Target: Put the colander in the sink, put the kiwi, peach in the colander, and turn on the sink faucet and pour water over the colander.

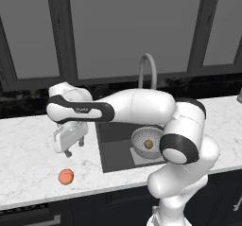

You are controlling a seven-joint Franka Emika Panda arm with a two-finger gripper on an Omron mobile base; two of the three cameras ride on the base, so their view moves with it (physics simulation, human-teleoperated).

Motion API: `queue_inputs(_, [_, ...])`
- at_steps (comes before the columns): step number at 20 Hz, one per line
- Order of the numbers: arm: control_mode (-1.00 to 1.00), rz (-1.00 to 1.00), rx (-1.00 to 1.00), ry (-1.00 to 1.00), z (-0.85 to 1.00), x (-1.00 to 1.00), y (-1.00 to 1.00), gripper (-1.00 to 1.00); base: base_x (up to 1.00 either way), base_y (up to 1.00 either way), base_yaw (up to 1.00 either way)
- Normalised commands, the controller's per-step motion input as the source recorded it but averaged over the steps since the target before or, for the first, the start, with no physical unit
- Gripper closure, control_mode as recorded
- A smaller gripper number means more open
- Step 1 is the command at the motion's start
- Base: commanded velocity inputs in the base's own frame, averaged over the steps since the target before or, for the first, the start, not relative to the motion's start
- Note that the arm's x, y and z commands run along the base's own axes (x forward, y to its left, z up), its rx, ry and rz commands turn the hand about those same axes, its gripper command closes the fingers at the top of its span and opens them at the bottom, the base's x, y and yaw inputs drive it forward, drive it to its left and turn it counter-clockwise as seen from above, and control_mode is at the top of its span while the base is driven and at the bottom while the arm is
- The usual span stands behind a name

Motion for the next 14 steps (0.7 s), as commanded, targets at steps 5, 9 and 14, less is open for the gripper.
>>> queue_inputs(5, [-1.0,0.16,0.0,0.29,-0.34,0.0,0.3,-1.0,0.0,0.0,0.0])
queue_inputs(9, [-1.0,0.14,-0.01,0.16,-0.24,0.0,0.4,-1.0,0.0,0.0,0.0])
queue_inputs(14, [-1.0,0.05,-0.13,0.02,-0.27,0.0,0.3,-1.0,0.0,0.0,0.0])
